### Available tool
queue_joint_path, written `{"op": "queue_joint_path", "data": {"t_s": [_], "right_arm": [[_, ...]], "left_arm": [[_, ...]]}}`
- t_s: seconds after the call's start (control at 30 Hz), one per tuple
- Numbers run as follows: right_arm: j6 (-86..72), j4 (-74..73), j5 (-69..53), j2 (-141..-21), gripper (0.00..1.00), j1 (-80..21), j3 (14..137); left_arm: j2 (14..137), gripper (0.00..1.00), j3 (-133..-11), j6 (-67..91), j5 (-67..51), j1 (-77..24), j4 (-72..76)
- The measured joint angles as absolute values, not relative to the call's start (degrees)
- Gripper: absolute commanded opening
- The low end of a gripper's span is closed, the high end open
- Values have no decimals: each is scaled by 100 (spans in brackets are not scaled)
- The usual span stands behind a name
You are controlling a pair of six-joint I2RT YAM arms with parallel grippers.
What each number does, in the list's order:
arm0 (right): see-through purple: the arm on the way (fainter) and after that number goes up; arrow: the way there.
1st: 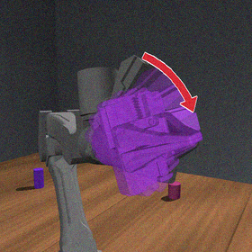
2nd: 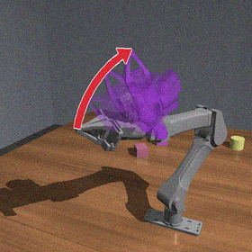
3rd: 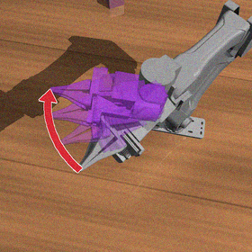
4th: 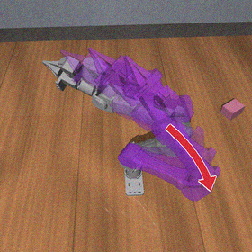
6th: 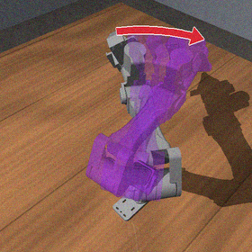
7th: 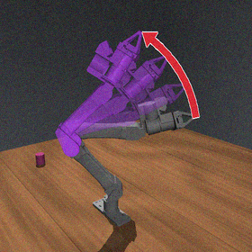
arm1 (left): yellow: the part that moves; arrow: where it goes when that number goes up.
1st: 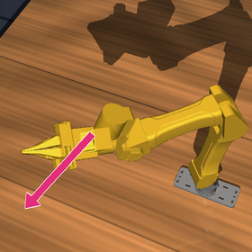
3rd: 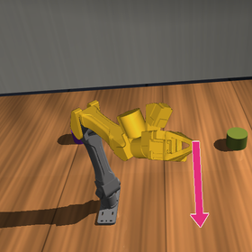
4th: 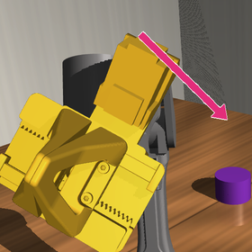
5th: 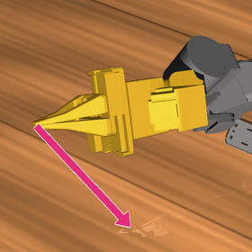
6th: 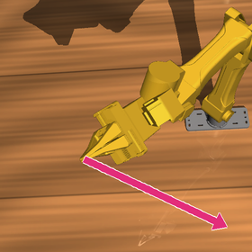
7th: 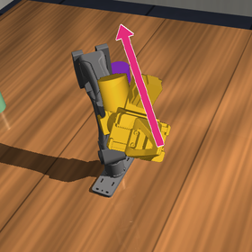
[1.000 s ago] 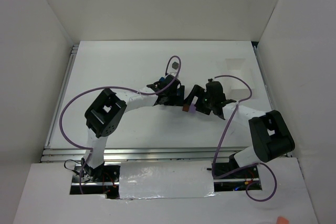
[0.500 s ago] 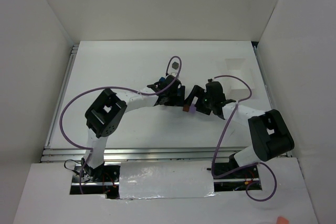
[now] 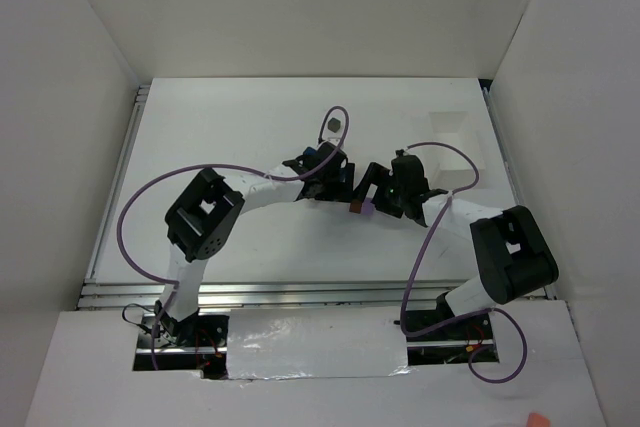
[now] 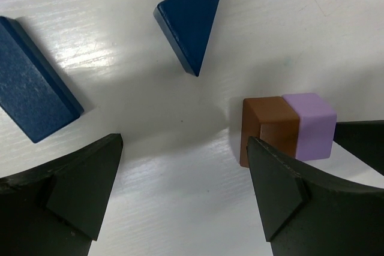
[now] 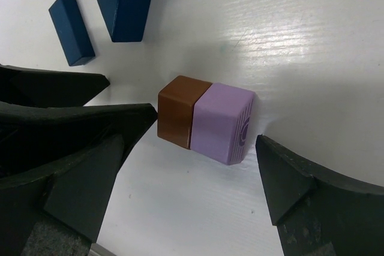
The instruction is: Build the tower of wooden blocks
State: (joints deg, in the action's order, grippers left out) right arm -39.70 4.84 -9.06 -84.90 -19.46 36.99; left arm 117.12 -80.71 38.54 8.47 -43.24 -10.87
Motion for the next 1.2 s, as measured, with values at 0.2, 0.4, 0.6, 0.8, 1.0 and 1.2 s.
{"op": "queue_joint_path", "data": {"t_s": [0.2,0.4,0.6,0.8,1.0,1.2], "right_arm": [[-3833,486,-725,-8558,100,-1964,3743],[-3774,523,-672,-8691,100,-1973,3798],[-3675,613,-692,-8772,100,-1975,3839],[-3612,698,-707,-8866,100,-1975,3900],[-3607,701,-711,-8866,100,-1975,3903],[-3597,696,-731,-8871,100,-1975,3909]], "left_arm": [[11804,99,-8197,3752,860,-4324,-1092],[11806,99,-8197,3743,899,-4322,-1094],[11813,99,-8197,3741,950,-4322,-1096],[11813,99,-8197,3736,1022,-4316,-1107],[11813,99,-8197,3734,1022,-4316,-1109],[11815,99,-8197,3728,1022,-4316,-1107]]}}
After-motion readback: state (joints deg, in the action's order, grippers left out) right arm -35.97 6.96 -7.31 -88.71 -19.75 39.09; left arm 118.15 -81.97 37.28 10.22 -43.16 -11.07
